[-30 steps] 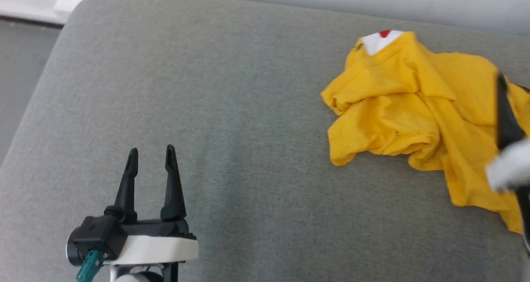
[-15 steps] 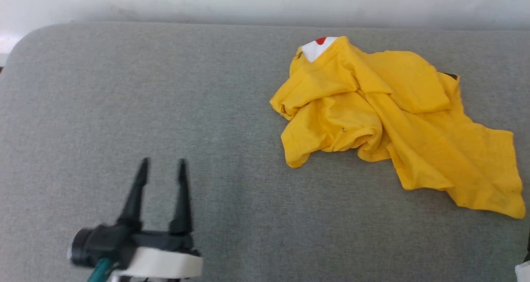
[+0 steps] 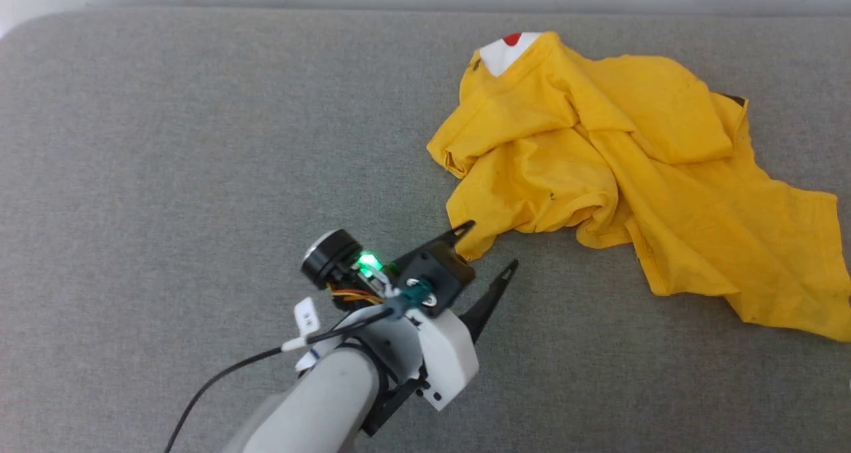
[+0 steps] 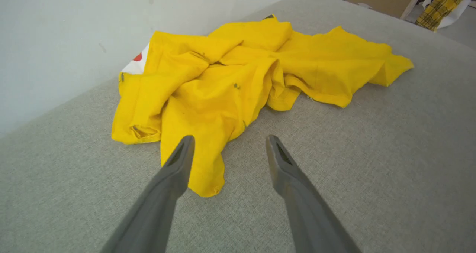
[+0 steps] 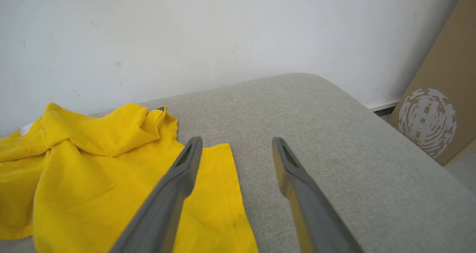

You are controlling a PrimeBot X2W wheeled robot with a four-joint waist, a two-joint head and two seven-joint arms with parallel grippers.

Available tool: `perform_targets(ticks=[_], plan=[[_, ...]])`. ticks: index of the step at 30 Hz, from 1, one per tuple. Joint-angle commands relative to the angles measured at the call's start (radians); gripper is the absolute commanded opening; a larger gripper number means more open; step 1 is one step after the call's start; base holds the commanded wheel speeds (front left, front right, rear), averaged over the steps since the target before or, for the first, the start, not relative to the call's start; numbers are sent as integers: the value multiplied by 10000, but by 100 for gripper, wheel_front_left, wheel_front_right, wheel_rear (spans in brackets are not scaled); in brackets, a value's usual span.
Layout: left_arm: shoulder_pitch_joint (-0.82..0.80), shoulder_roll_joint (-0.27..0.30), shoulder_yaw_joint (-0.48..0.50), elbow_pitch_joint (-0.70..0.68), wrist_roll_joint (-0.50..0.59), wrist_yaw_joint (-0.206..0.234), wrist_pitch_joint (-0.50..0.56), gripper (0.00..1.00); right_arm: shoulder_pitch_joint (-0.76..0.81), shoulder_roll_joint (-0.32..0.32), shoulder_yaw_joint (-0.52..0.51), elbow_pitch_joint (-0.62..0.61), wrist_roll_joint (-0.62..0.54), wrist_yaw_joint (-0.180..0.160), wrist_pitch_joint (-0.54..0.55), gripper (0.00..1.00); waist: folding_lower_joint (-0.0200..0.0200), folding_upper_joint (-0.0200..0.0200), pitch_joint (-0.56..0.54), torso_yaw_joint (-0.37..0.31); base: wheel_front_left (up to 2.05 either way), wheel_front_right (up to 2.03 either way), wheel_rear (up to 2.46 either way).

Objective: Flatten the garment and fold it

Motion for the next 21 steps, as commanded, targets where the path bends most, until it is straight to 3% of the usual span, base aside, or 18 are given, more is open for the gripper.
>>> perform_targets(ticks=[1,7,13,15,21], plan=[[-305,169,-244,128,-94,-61,75,100,-124,19,38,7,89,-9,6,100,-1,0,309,-105,0,0,0],[-1350,789,-1019,1224,365,-64,-21,100,-229,20,258,187,335,-9,-121,100,-1,0,704,-291,0,0,0],[-1734,641,-1406,2327,191,-65,-245,100,-307,20,304,299,371,-9,-210,100,-1,0,813,-353,0,0,0],[-1884,566,-1514,2568,131,-65,-461,0,-324,20,314,335,385,-9,-213,100,-1,0,802,-343,0,0,0],[-2131,274,-1565,3039,16,-46,-1284,0,-332,20,376,380,445,-9,-189,100,-1,0,694,-191,0,0,0]])
